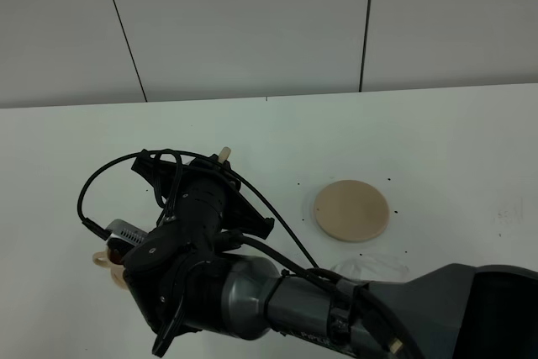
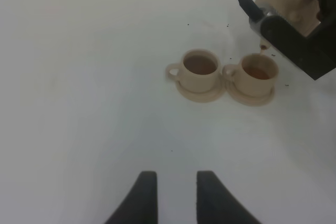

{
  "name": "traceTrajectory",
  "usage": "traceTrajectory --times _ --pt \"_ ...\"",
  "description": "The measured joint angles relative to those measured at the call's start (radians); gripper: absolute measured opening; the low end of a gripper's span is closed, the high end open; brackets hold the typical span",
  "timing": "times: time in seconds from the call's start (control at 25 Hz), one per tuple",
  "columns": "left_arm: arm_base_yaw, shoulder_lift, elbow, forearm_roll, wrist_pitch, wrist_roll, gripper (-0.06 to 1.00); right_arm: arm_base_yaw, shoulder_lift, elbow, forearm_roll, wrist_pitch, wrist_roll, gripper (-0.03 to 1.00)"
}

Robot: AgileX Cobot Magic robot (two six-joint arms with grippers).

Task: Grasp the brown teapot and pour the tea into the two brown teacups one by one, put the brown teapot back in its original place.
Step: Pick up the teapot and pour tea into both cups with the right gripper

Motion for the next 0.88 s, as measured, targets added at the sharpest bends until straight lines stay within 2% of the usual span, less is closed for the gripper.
traceTrajectory --times 0.88 --pt "0.0 0.0 0.0 0.0 0.0 0.0 0.25 0.015 0.0 0.0 0.007 0.003 -0.011 0.1"
